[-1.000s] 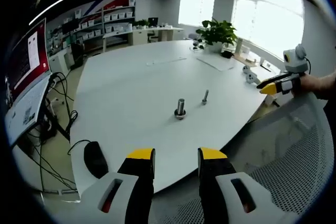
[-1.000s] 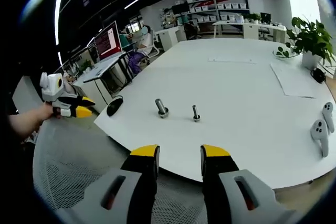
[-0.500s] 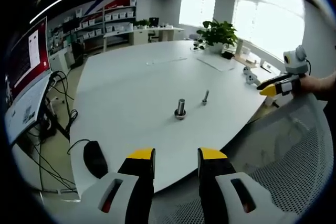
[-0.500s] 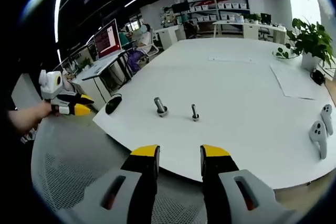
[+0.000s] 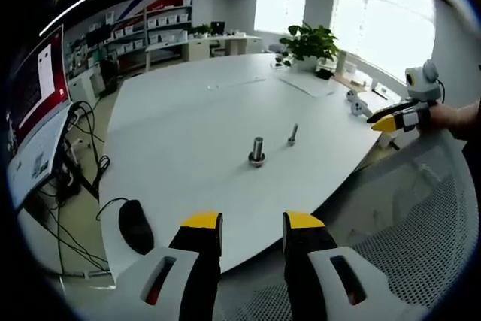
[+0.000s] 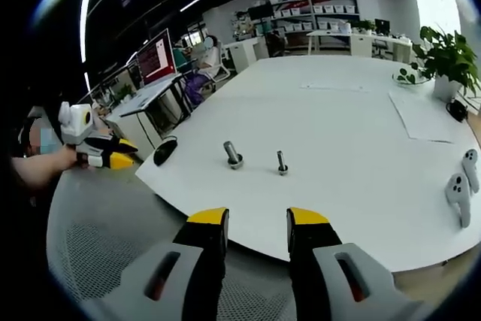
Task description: Place the washer onto the threaded stud by aligning its center hole with the stud, sliding it down to the base, and recovering from edge contact or off-axis alignment until the washer reaches the visible bottom stop.
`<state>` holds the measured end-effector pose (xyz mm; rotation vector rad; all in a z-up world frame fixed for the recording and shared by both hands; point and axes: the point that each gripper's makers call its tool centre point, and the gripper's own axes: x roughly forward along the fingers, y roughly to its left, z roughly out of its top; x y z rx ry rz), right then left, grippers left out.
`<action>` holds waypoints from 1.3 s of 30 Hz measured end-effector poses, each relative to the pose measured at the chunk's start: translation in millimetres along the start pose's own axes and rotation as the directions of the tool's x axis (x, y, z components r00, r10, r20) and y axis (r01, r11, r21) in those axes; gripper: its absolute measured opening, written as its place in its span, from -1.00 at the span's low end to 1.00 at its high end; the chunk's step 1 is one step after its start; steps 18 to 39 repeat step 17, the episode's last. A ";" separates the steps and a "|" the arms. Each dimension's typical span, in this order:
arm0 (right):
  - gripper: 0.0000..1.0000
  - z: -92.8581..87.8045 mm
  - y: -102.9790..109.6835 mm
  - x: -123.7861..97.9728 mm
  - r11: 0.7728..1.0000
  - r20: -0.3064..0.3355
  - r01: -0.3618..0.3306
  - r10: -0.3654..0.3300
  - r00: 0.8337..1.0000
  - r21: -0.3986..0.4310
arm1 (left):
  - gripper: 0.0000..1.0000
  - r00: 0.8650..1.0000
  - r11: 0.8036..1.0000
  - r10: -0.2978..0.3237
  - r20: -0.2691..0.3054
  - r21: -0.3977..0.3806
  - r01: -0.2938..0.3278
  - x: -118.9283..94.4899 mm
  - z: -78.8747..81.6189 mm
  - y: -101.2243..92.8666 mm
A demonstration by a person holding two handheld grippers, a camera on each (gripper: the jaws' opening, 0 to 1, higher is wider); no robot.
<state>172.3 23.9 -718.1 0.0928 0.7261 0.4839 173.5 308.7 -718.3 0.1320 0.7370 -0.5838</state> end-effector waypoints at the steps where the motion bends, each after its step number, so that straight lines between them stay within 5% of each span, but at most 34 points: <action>1: -0.33 0.4 0.0 0.0 1.000 0.002 0.000 0.000 1.000 0.001 | -0.40 1.000 1.000 0.000 -0.002 0.002 0.000 0.0 -0.1 -0.6; 39: -0.33 -0.4 6.2 1.7 0.999 -0.004 -0.037 0.037 0.999 0.004 | -0.41 1.000 1.000 -0.002 0.004 -0.003 0.002 0.0 0.7 0.1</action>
